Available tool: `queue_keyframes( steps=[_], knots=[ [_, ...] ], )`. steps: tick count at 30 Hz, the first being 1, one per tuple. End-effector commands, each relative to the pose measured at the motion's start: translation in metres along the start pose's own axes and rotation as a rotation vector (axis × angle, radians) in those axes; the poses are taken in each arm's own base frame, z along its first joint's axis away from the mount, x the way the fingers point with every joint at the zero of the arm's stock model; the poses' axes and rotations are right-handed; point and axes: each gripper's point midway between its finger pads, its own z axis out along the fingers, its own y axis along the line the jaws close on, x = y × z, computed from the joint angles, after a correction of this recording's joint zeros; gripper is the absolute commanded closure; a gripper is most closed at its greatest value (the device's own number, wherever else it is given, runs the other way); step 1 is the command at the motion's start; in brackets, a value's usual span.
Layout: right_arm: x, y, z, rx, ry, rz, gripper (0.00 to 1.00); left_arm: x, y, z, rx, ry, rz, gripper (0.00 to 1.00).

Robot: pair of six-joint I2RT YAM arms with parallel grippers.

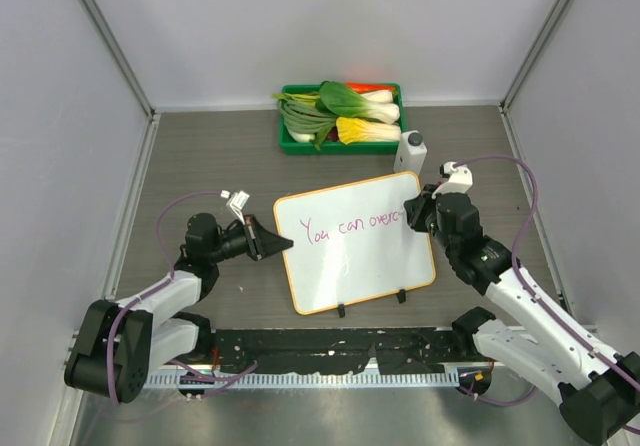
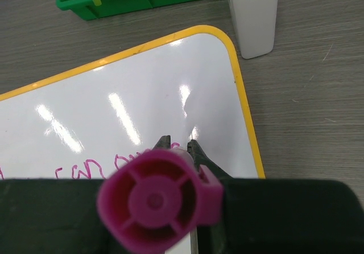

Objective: Write a sentence on the whiteboard
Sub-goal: Write on the whiteboard at the whiteboard stand.

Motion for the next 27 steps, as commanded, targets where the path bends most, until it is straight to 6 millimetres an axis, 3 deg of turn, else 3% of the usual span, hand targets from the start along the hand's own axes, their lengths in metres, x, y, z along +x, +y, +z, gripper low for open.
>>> queue_keyframes(
  steps=[1,15,27],
  knots=[
    [-0.031,0.005,-0.002,0.009,-0.087,0.021,0.99,-0.001,0.018,0.001,-0.07,-0.017,0.065,1.0],
    [-0.019,-0.003,0.005,0.037,-0.084,0.035,0.99,-0.002,0.018,0.001,-0.072,-0.021,0.068,1.0],
    [0.009,-0.007,0.008,0.038,0.024,-0.017,0.99,-0.002,0.018,0.001,-0.071,-0.02,0.069,1.0]
  ],
)
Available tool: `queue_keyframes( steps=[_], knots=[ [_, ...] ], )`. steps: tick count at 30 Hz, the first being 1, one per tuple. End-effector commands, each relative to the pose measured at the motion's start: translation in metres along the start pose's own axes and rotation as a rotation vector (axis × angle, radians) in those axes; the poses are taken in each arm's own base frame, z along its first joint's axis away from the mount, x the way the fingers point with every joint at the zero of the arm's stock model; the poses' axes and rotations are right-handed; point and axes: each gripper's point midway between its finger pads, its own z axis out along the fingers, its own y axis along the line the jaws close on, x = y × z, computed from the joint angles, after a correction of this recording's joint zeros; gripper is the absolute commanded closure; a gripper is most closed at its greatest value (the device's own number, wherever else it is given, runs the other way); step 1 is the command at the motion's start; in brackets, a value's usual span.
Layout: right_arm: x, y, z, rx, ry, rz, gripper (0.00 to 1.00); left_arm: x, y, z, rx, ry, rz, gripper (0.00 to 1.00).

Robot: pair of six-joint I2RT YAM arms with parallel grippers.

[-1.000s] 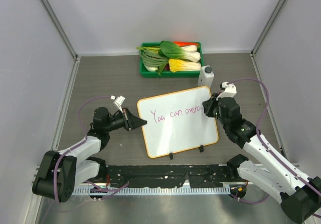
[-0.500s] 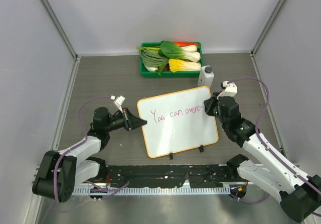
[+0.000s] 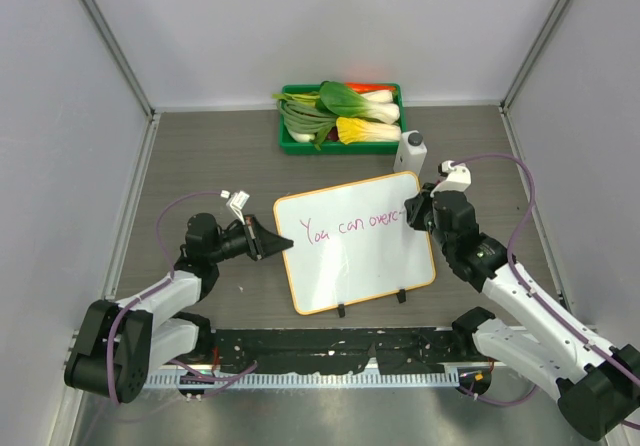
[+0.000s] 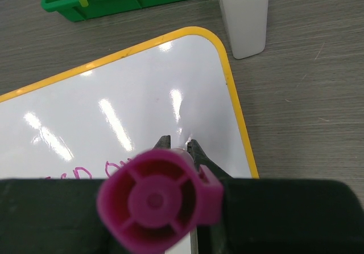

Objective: Write a sentence on the whiteboard
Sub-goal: Write on the whiteboard at the whiteboard stand.

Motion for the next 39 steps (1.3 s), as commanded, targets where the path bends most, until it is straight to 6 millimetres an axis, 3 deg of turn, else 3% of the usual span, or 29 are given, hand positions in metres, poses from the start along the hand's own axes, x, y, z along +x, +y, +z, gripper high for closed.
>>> queue_keyframes(
  steps=[1,13,17,24,28,39],
  knots=[
    [0.009,-0.003,0.0,0.002,0.026,-0.013,0.99,-0.002,0.018,0.001,-0.071,-0.019,0.068,1.0],
    [0.024,-0.018,-0.005,0.054,0.059,-0.019,0.99,-0.002,0.017,0.001,-0.07,-0.021,0.07,1.0],
    [0.017,-0.023,-0.003,0.086,0.03,-0.015,0.99,-0.002,0.017,0.001,-0.069,-0.02,0.07,1.0],
    [-0.016,-0.013,0.001,0.091,-0.047,-0.009,0.99,-0.002,0.017,0.001,-0.067,-0.02,0.071,1.0],
    [-0.025,-0.007,0.003,0.08,-0.065,-0.002,0.99,-0.002,0.017,0.001,-0.066,-0.019,0.072,1.0],
    [-0.02,0.015,0.0,-0.048,-0.045,0.024,0.99,-0.002,0.016,0.001,-0.064,-0.019,0.073,1.0]
  ],
)
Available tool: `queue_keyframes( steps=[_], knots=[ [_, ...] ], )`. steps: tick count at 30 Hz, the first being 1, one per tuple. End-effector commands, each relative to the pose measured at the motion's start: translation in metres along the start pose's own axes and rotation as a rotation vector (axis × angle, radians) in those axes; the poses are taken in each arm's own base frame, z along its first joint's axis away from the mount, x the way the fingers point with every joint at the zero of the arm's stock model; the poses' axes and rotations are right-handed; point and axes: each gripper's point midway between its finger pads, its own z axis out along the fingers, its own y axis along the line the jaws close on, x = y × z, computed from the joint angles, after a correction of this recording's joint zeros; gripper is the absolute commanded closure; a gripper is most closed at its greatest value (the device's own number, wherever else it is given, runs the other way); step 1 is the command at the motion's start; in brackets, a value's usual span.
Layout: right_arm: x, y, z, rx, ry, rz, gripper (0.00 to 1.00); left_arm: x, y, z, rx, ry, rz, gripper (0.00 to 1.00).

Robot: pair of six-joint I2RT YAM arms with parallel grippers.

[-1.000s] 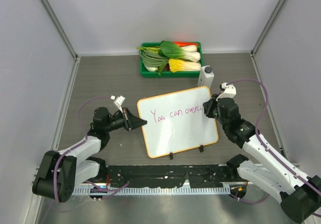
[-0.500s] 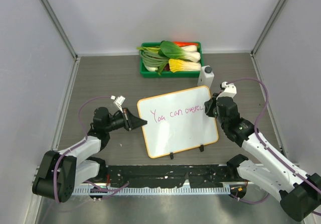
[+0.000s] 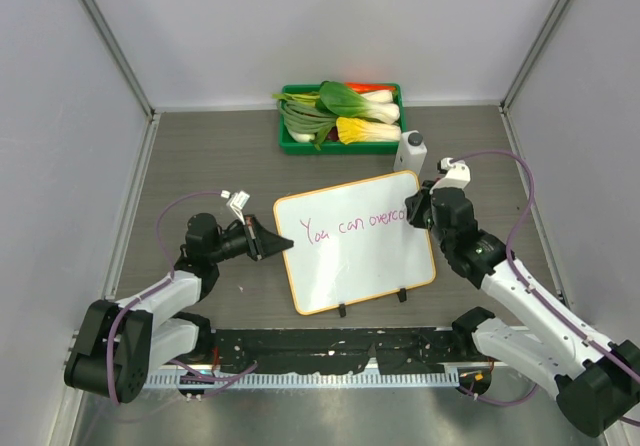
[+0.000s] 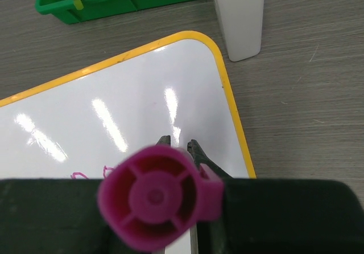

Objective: Write a sentence on the whiteboard
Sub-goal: Write on the whiteboard at the whiteboard stand.

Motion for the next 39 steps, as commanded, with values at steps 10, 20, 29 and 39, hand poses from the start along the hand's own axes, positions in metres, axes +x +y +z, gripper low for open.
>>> queue_keyframes(
  steps=[10,20,29,39],
  knots=[
    [-0.025,0.011,-0.017,-0.079,-0.102,0.057,0.99,-0.002,0.016,0.0,-0.066,-0.02,0.073,1.0],
    [-0.025,-0.009,-0.019,0.006,-0.114,0.026,0.99,-0.002,0.017,0.0,-0.07,-0.022,0.072,1.0],
    [-0.015,-0.009,-0.011,-0.012,-0.072,0.033,0.99,-0.002,0.017,0.0,-0.068,-0.022,0.072,1.0],
    [-0.019,-0.004,-0.008,-0.023,-0.09,0.067,0.99,-0.002,0.017,0.001,-0.067,-0.02,0.072,1.0]
  ],
)
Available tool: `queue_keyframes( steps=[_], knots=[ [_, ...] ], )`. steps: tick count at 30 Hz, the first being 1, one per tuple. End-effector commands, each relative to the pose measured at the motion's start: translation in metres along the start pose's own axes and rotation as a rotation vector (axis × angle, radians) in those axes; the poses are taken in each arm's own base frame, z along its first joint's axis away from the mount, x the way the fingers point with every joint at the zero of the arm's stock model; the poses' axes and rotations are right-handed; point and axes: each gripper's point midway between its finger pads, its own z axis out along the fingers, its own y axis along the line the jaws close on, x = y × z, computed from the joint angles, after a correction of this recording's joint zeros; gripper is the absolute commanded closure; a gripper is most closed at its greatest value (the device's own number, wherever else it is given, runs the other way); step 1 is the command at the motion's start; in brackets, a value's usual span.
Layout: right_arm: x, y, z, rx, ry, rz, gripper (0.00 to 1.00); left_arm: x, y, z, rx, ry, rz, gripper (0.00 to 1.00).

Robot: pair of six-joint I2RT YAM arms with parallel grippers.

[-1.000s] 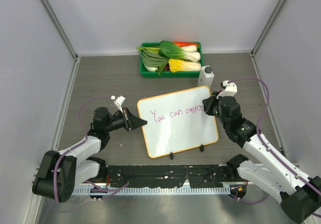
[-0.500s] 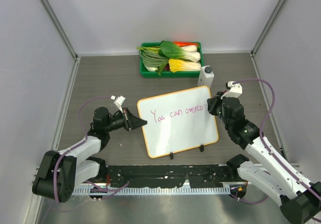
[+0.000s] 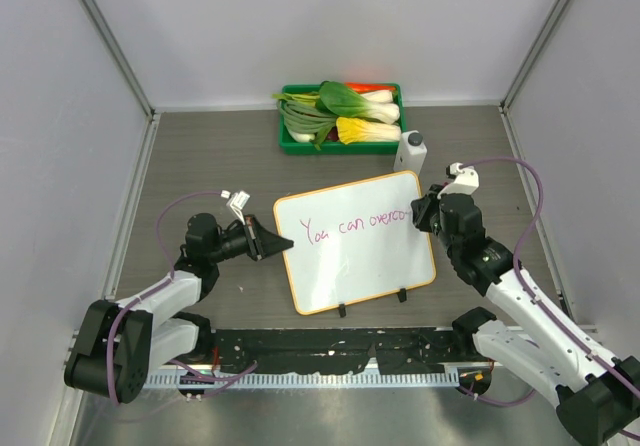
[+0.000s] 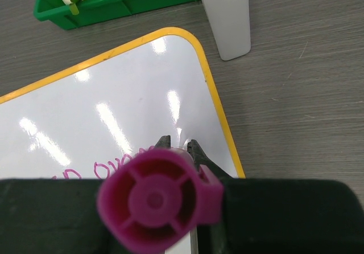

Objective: Write a sentence on the whiteboard
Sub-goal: Write on the whiteboard at the whiteboard stand.

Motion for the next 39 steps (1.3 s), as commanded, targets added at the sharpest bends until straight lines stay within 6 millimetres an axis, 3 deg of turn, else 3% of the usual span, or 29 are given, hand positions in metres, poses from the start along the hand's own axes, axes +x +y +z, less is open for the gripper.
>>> queue_keyframes(
  steps=[1,16,30,35,39],
  knots=[
    [-0.021,0.007,0.001,-0.017,-0.075,0.044,0.99,-0.002,0.018,0.001,-0.07,-0.021,0.07,1.0],
    [-0.007,0.0,0.005,0.013,-0.035,0.029,0.99,-0.002,0.017,0.001,-0.068,-0.02,0.07,1.0],
    [0.024,-0.008,0.0,0.008,0.054,0.009,0.99,-0.002,0.017,0.001,-0.066,-0.019,0.071,1.0],
    [0.018,-0.008,0.002,0.016,0.03,0.017,0.99,-0.002,0.017,0.001,-0.066,-0.017,0.069,1.0],
    [0.001,-0.001,0.005,0.013,-0.008,0.025,0.99,-0.002,0.017,0.001,-0.064,-0.017,0.07,1.0]
  ],
)
